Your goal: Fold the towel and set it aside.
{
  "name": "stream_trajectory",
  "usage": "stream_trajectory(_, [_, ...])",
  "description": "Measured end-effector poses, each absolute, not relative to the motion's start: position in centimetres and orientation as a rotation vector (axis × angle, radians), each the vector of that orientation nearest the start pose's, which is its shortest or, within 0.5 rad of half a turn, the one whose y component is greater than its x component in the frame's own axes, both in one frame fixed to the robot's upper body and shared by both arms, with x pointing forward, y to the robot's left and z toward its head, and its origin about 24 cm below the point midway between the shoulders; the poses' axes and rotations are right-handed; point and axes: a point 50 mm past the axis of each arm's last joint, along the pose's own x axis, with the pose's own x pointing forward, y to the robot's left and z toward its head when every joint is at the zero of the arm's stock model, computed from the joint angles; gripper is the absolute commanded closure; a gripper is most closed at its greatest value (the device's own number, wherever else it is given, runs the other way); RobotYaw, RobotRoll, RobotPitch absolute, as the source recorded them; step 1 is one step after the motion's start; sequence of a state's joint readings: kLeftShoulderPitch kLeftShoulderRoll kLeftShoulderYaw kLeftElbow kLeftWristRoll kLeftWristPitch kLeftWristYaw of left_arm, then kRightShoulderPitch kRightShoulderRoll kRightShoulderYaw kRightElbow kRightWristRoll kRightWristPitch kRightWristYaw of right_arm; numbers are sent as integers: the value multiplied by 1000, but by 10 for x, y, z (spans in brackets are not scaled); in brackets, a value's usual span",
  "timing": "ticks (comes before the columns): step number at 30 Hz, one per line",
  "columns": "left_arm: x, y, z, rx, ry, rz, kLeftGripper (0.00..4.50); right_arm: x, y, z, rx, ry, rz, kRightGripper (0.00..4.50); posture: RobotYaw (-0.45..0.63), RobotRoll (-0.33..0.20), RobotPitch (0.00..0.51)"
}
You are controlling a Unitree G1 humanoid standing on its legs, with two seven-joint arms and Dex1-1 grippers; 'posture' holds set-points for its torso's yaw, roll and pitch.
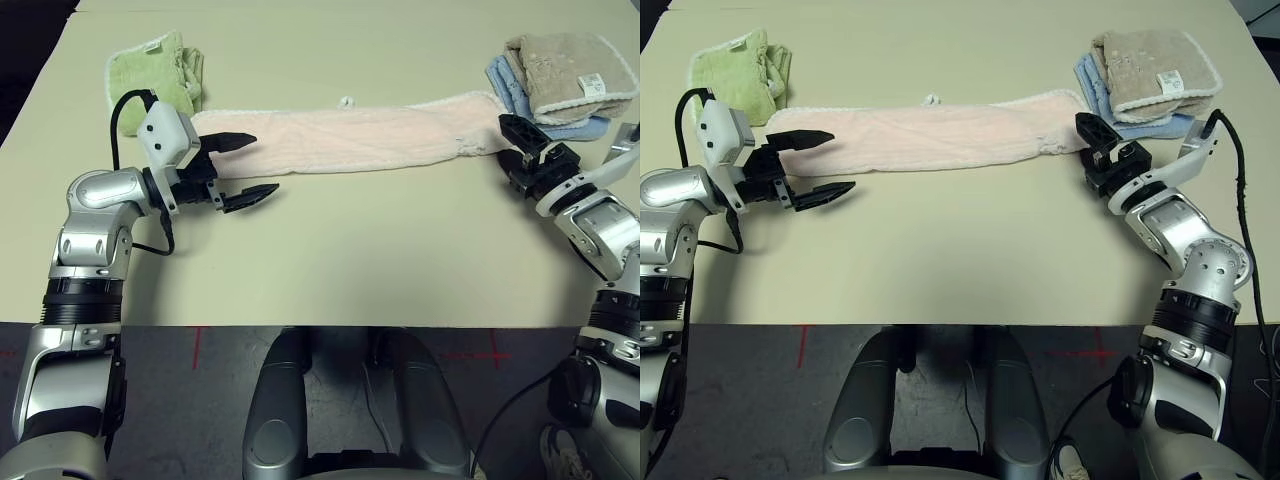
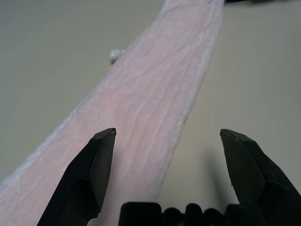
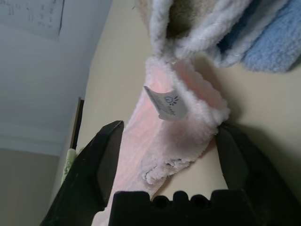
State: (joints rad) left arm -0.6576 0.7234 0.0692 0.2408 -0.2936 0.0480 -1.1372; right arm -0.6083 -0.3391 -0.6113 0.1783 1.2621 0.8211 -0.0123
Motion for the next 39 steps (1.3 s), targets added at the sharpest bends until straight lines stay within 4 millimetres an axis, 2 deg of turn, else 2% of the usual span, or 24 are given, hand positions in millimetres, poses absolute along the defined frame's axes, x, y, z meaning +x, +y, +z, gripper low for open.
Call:
stream_trajectory(3, [318,229,221,554,-181,-973,0,324,-248,178,1056,-13,281,2373,3,0,340])
stream_trajectory(9, [318,228,221,538,-187,-978,0,321,-244,187,1043,-45,300,4481,-2,0,335])
stream_trajectory(25, [318,228,221,529,-191,-977,0,316,-247,185,1050,-46,290,4481,-11,0,326])
stream_trajectory(39, [320,225,227,533,-211,-981,0,292,-260,197,1008,-15,437,4481,-20,0,323])
